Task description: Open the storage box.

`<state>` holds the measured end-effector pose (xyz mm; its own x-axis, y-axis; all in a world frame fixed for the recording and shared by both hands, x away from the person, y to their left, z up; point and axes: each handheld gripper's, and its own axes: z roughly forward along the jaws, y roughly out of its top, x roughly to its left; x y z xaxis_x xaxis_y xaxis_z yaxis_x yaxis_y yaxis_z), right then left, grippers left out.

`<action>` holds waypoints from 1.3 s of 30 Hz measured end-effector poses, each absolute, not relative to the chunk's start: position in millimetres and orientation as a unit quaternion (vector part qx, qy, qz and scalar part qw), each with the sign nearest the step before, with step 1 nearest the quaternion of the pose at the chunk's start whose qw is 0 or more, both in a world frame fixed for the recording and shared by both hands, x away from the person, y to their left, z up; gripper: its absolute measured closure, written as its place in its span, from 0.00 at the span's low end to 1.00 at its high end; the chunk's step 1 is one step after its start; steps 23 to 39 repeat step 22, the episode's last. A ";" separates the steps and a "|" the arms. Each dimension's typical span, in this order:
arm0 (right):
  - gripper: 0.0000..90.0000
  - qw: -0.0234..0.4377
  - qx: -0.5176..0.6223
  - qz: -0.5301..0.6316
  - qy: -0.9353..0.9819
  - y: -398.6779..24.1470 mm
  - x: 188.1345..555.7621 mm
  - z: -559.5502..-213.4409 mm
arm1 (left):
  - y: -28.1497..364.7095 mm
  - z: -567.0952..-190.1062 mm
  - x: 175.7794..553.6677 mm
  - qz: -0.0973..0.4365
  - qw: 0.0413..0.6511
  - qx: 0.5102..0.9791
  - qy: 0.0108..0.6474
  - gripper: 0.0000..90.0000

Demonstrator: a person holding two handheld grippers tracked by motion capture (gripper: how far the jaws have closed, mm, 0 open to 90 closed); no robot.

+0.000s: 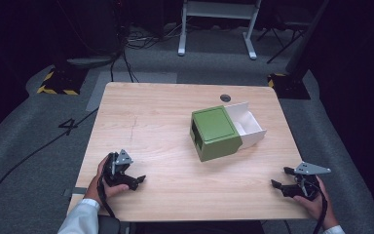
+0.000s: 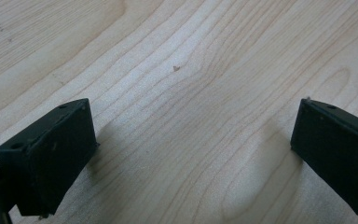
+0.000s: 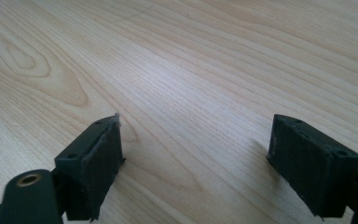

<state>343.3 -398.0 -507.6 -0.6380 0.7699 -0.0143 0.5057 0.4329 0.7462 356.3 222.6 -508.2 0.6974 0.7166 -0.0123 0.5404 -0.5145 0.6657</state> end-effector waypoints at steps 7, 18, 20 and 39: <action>0.19 0.180 0.386 0.367 0.827 -398.0 343.3 -507.6 | 222.6 -508.2 356.5 0.134 0.331 0.860 0.365 0.00; 0.19 0.180 0.386 0.367 0.827 -398.0 343.3 -507.6 | 222.5 -508.2 357.1 0.135 0.330 0.859 0.369 0.00; 0.19 0.180 0.386 0.367 0.827 -398.0 343.3 -507.6 | 222.4 -508.2 357.1 0.135 0.330 0.858 0.370 0.00; 0.19 0.180 0.386 0.367 0.827 -398.0 343.3 -507.6 | 222.3 -508.3 357.2 0.135 0.331 0.857 0.371 0.00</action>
